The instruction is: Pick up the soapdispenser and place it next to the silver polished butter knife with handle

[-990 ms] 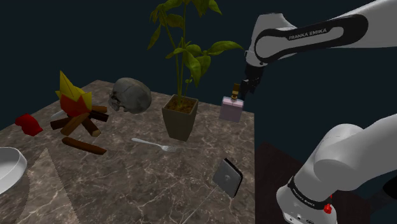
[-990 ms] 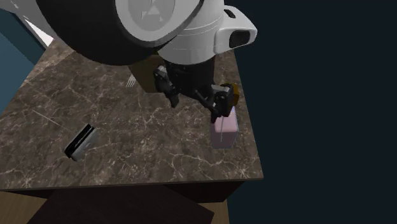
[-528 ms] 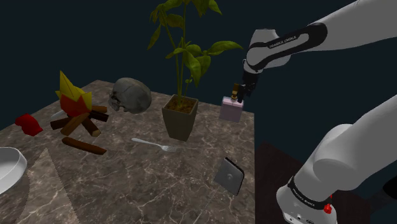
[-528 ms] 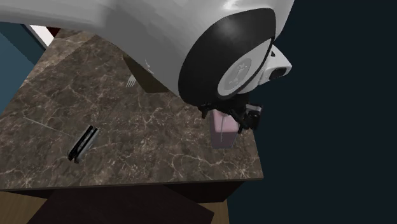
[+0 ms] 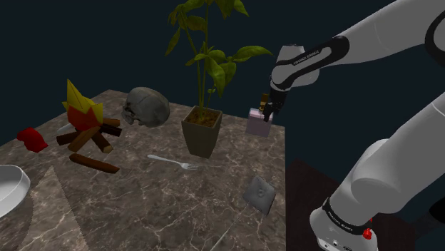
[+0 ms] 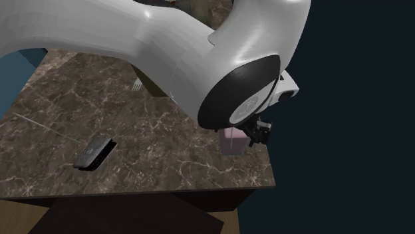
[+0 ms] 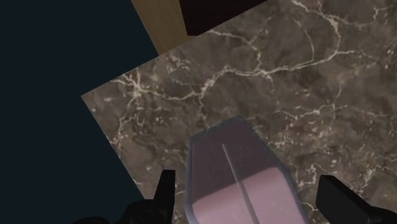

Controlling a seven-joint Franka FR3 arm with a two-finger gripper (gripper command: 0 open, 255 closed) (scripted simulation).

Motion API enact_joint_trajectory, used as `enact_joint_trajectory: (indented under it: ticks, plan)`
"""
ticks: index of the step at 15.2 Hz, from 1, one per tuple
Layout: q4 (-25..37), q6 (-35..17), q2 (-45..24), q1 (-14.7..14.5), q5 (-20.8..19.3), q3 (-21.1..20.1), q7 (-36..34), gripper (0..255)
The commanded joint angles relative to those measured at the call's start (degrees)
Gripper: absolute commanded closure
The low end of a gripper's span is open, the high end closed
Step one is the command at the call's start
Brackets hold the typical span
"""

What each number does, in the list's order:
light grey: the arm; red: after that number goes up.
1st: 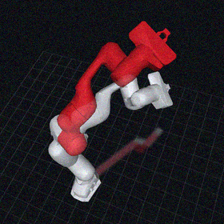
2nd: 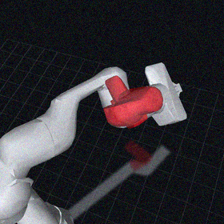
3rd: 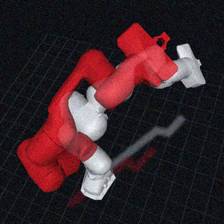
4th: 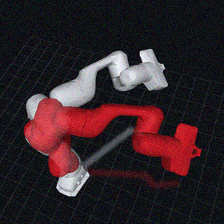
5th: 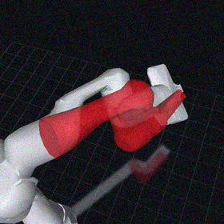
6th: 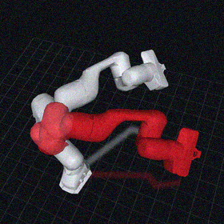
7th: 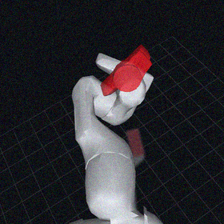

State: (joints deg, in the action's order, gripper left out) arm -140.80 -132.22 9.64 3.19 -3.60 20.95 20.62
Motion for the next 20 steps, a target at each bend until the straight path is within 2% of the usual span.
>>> enact_joint_trajectory:
  ticks: [1, 8, 9, 18, 20]
  plan:
    - [-0.47, -1.08, -0.58, 0.01, 0.18, 0.15, 0.27, 0]
    - [-0.46, -1.08, -0.59, 0.01, 0.19, 0.15, 0.27, 0]
    - [-0.46, -1.09, -0.60, 0.01, 0.20, 0.16, 0.28, 255]
    - [-0.46, -1.08, -0.59, 0.00, 0.19, 0.16, 0.27, 255]
    - [0.21, 0.62, 0.49, 0.07, -0.20, 0.01, -0.05, 255]
